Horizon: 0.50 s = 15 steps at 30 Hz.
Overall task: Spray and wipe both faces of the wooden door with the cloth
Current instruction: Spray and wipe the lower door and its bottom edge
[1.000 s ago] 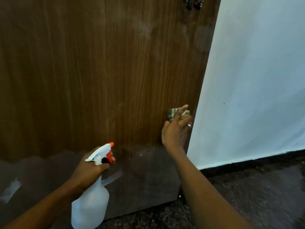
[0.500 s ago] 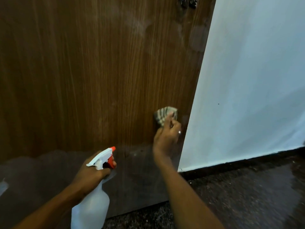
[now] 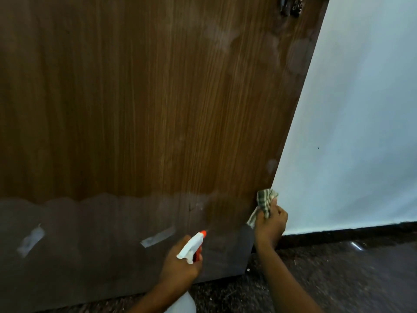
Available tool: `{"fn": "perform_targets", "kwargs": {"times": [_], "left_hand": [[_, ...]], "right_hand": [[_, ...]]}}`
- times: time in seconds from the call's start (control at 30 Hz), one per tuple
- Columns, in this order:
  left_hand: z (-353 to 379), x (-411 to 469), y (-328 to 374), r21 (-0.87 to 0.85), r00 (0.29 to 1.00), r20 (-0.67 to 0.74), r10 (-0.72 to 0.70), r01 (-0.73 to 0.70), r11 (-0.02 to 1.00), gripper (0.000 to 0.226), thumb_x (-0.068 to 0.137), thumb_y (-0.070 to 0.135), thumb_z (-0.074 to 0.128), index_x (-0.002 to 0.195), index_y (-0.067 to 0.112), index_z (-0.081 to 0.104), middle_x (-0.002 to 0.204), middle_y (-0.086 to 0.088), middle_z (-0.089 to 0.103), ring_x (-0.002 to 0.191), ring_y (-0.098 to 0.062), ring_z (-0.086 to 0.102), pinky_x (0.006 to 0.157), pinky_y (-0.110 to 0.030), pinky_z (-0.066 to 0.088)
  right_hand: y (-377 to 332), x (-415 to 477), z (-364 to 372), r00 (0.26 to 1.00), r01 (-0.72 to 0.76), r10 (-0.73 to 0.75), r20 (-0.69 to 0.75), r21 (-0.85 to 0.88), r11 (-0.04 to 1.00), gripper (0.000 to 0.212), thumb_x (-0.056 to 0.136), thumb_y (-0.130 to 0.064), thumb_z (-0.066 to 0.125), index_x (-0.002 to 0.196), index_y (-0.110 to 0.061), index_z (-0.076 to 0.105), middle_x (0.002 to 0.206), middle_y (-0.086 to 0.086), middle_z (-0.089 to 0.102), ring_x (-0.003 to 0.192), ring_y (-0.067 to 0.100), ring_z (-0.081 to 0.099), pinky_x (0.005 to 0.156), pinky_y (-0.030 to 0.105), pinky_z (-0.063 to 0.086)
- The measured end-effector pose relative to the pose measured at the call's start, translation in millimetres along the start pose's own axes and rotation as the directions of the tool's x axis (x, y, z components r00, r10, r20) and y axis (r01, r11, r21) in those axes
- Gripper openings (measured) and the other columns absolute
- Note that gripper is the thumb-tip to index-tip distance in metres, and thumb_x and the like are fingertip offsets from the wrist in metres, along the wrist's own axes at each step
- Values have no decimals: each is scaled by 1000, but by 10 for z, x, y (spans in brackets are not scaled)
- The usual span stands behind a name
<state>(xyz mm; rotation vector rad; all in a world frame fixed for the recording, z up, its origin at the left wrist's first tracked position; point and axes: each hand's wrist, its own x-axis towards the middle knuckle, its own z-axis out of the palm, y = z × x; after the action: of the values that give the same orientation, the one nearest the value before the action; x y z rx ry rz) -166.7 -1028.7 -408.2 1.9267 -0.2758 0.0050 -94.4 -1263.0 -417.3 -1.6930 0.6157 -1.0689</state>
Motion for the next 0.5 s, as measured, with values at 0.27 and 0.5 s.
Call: {"fn": "perform_targets", "kwargs": {"times": [0.27, 0.5], "left_hand": [[68, 78, -215, -38, 996, 29, 90, -89, 995, 29, 74, -2, 68, 89, 21, 60, 79, 5, 60, 76, -11, 59, 71, -13, 46], [23, 124, -401, -173, 993, -120, 0, -21, 985, 27, 75, -7, 67, 89, 16, 59, 78, 7, 57, 85, -21, 62, 75, -19, 45]], "right_hand": [[-145, -126, 299, 969, -93, 125, -214, 157, 983, 29, 101, -23, 55, 125, -6, 59, 89, -19, 46, 88, 12, 49, 65, -9, 28], [663, -672, 345, 987, 152, -132, 94, -263, 953, 47, 96, -19, 60, 142, -22, 51, 124, 11, 51, 107, 32, 58, 84, 32, 46]]}}
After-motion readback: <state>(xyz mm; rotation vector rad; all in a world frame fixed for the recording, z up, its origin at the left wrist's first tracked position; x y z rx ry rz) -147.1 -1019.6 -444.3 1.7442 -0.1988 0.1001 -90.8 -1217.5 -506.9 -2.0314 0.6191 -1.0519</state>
